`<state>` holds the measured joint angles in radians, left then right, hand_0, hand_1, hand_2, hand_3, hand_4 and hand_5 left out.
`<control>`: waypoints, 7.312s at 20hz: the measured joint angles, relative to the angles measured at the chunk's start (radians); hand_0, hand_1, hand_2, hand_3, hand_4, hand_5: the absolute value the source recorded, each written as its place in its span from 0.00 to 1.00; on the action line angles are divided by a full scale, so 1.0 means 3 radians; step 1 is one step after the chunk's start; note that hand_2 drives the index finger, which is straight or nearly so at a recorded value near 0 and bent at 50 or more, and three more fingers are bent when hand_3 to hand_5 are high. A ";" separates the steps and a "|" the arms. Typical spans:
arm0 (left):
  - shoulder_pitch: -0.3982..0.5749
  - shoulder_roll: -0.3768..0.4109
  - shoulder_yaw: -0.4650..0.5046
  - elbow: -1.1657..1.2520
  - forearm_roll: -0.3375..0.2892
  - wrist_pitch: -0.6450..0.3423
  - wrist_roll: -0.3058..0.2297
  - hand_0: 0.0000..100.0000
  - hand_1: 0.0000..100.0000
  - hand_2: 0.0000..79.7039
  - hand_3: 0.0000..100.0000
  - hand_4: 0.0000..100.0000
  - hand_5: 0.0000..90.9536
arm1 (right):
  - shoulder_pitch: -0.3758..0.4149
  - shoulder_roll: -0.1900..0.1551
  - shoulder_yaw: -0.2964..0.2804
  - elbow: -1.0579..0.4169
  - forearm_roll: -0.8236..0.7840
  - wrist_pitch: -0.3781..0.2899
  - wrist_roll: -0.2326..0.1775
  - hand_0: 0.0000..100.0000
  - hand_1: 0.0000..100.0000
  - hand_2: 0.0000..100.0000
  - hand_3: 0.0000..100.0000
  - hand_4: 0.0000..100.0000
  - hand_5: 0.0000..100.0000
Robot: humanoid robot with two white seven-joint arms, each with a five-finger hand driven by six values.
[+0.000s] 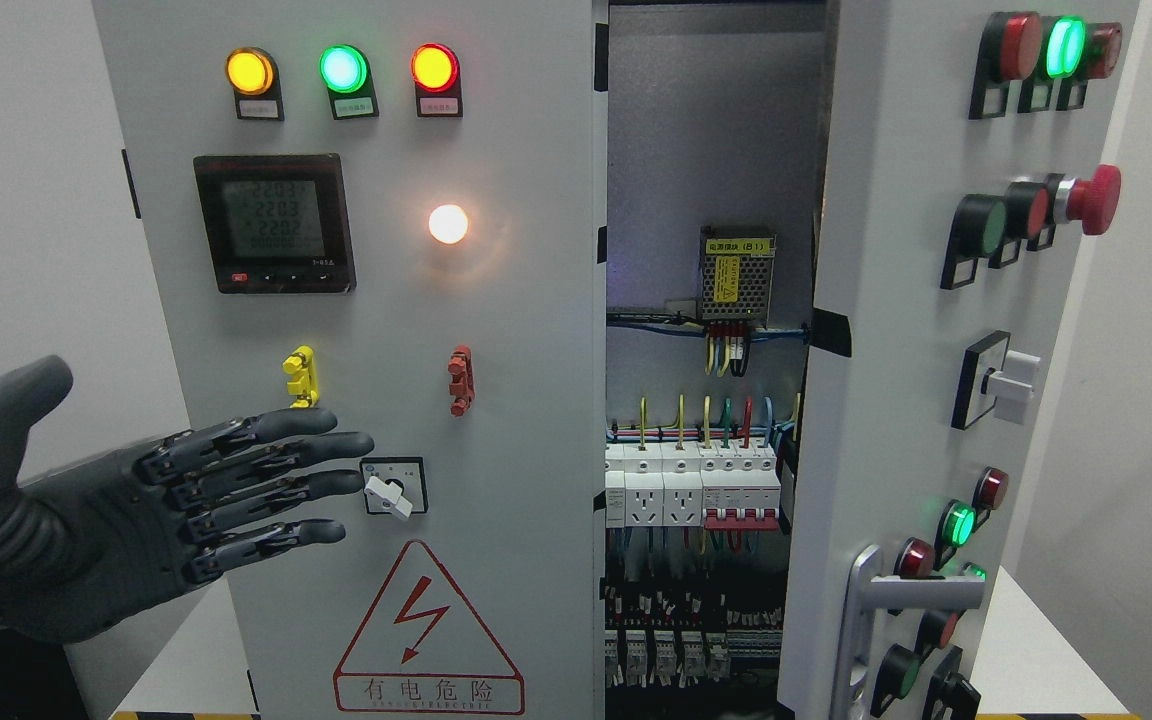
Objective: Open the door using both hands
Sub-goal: 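Raise the left hand up toward the cabinet front panel, then reach the left hand into the gap behind the button door's edge, then push the button door outward with the left hand, swinging it open, then withdraw the left hand from the door and lower it away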
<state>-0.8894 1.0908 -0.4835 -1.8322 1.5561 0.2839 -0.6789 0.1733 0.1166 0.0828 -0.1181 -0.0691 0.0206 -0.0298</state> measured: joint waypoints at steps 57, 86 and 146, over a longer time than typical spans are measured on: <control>-0.2292 -0.1588 -0.2854 0.0463 0.0941 -0.0696 0.1071 0.00 0.00 0.00 0.00 0.03 0.00 | 0.0000 0.0000 0.0000 0.0000 -0.0005 0.0002 0.0005 0.00 0.00 0.00 0.00 0.00 0.00; -0.2292 -0.2583 -0.2783 0.0784 0.0736 -0.0751 0.1553 0.00 0.00 0.00 0.00 0.03 0.00 | 0.0000 0.0000 0.0000 0.0000 -0.0005 0.0003 0.0004 0.00 0.00 0.00 0.00 0.00 0.00; -0.1694 -0.2821 -0.2482 0.0987 0.0140 -0.0685 0.1772 0.00 0.00 0.00 0.00 0.03 0.00 | 0.0000 0.0000 0.0000 0.0000 -0.0005 0.0003 0.0003 0.00 0.00 0.00 0.00 0.00 0.00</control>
<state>-1.3975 0.2445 -1.2283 -1.5361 1.5981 0.0784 -0.1474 0.1733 0.1166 0.0828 -0.1182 -0.0706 0.0216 -0.0290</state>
